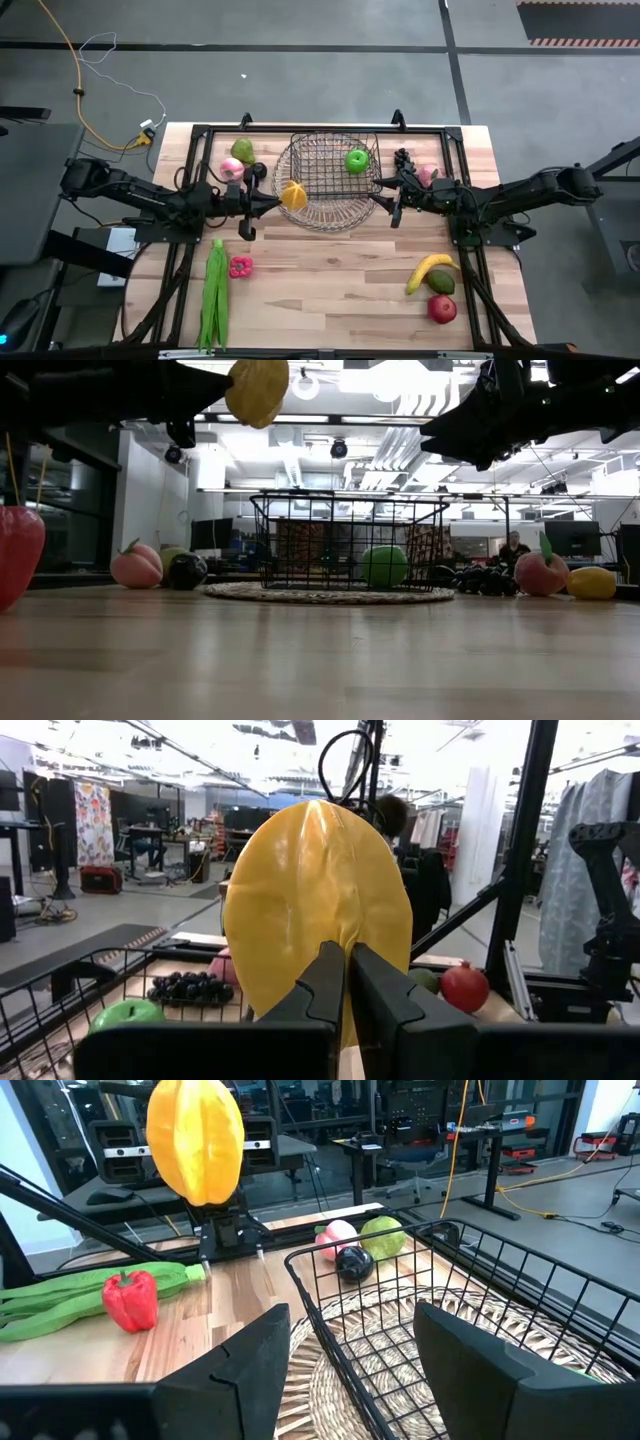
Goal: Build produce basket
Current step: Put the starfruit into the wire basket
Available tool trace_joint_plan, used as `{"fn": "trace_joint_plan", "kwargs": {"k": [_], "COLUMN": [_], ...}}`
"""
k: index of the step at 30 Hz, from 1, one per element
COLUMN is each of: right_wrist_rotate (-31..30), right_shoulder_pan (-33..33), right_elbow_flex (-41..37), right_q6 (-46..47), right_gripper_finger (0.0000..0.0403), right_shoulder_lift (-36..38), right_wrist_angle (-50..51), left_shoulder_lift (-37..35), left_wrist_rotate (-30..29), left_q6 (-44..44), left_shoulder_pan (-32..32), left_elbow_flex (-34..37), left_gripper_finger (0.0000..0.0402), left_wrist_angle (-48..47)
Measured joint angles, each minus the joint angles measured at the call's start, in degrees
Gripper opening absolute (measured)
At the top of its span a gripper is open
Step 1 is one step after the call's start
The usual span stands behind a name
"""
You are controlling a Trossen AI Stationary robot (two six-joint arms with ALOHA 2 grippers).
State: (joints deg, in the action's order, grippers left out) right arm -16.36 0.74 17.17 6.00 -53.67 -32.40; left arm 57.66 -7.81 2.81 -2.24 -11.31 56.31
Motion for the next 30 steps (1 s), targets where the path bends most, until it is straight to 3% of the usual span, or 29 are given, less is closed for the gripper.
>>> {"fn": "trace_joint_plan", "kwargs": {"k": [7, 11, 15, 22, 30], "right_wrist_rotate": [0.0, 0.0, 0.0, 0.0, 0.0], "right_shoulder_pan": [0.0, 0.0, 0.0, 0.0, 0.0], "right_elbow_flex": [0.0, 0.0, 0.0, 0.0, 0.0], "right_q6": [0.0, 0.0, -0.4, -0.5, -0.5], "right_gripper_finger": [0.0206, 0.0206, 0.0206, 0.0206, 0.0206], "right_shoulder_lift": [0.0, 0.0, 0.0, 0.0, 0.0], "right_wrist_angle": [0.0, 0.0, 0.0, 0.3, 0.4], "left_shoulder_lift": [2.0, 3.5, 5.1, 8.0, 8.6], "left_wrist_rotate": [0.7, 6.5, 7.7, 0.4, -8.1], "left_q6": [-2.5, -14.6, -30.3, -49.8, -54.0], "left_shoulder_pan": [0.0, 1.5, 5.8, 12.8, 15.1], "left_elbow_flex": [0.0, 0.0, 0.0, 0.0, 0.0], "left_gripper_finger": [0.0004, 0.0002, 0.0001, 0.0001, 0.0001], "left_wrist_angle": [0.1, 0.1, 0.0, -0.4, -0.4]}}
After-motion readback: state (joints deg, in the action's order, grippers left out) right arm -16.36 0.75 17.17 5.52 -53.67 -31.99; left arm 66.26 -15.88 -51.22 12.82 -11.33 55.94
